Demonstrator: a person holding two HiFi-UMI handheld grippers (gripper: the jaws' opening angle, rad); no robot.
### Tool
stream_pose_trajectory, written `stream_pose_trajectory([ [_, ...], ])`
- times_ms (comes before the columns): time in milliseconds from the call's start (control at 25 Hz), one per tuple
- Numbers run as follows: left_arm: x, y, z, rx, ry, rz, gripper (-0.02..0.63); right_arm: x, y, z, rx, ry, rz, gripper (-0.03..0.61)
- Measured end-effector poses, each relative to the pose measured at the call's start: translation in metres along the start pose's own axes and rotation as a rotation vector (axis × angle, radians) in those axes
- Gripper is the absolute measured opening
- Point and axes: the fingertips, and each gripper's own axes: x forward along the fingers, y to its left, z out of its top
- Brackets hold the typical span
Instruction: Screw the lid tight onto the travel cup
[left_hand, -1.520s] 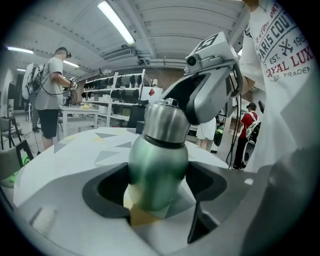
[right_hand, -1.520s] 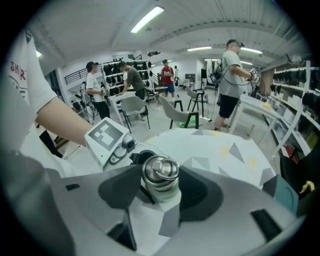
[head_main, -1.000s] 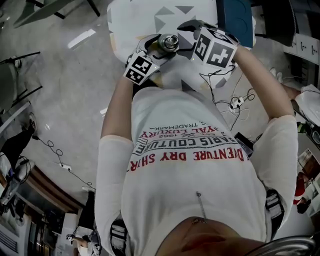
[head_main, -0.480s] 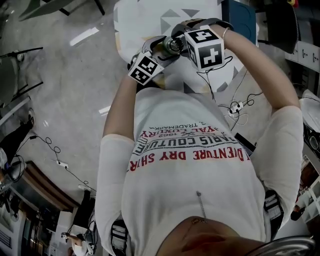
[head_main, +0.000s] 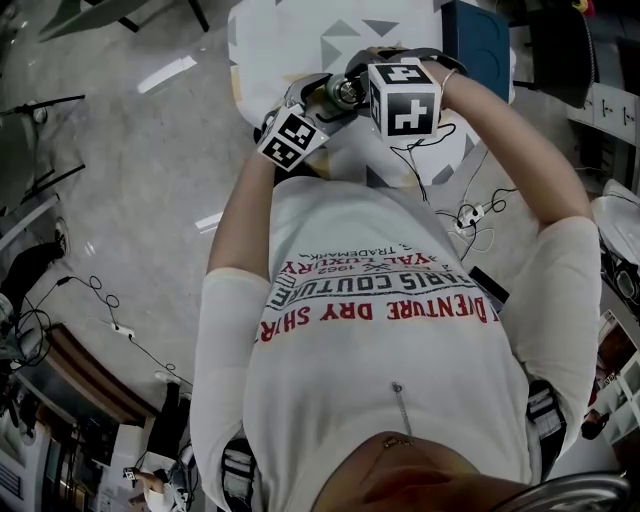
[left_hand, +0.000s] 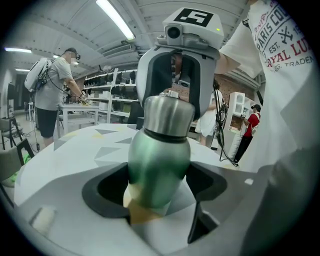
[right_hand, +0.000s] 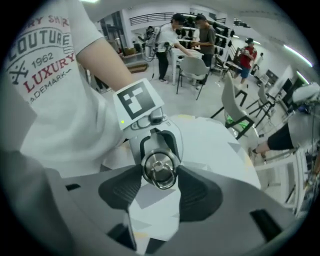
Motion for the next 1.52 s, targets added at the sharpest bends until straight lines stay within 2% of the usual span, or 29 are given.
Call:
stream_pose_trajectory([
  [160,0.001,0.0,-0.001,0.002,0.002,-0.001,0.366,-0.001,-0.002,0.001,0.203,-0.029,-0.037,0.236],
  [440,0.001,0.001,-0.003,-0.005,0.005,-0.004,0.367,0.0,-0.007,-0.001,0.487,-0.074,-0.138,0.236],
  [640,0.001,0.001,-0.003,-0.004,0.005,-0.001,0.367,-0.001,-0.008,-0.002,0.73,-0.173,-0.221,0.236],
  [760,0.001,0.001,-0.002,-0.001,0.006,-0.001,0.366,-0.003,-0.009,-0.002,0.804,-0.229,-0.281,0.236],
  [920,0.001,0.0,-0.002,-0.002,0.007,-0.002,0.365,-0.002,-0.007,-0.004,0.766,-0.239,-0.276,0.238],
  [1040,0.001,0.001,-0.003,-0.004,0.007,0.0,0.365,-0.004,-0.005,-0.007,0.673,-0.231,-0.249,0.266],
  [1160,0.001,0.002,-0.003,-0.002,0.008,0.0,0.367,-0.013,-0.003,-0.004,0.508,-0.242,-0.211,0.27],
  [1320,0.001,0.001,-0.003,-0.003,0.01,0.001,0.365,-0.02,0.001,-0.004,0.22,-0.173,-0.141,0.268],
  [1520,0.002,0.001,-0.003,-0.002,0.013,0.004,0.365,-0.017,-0.001,0.001,0.029,-0.146,-0.05,0.268],
])
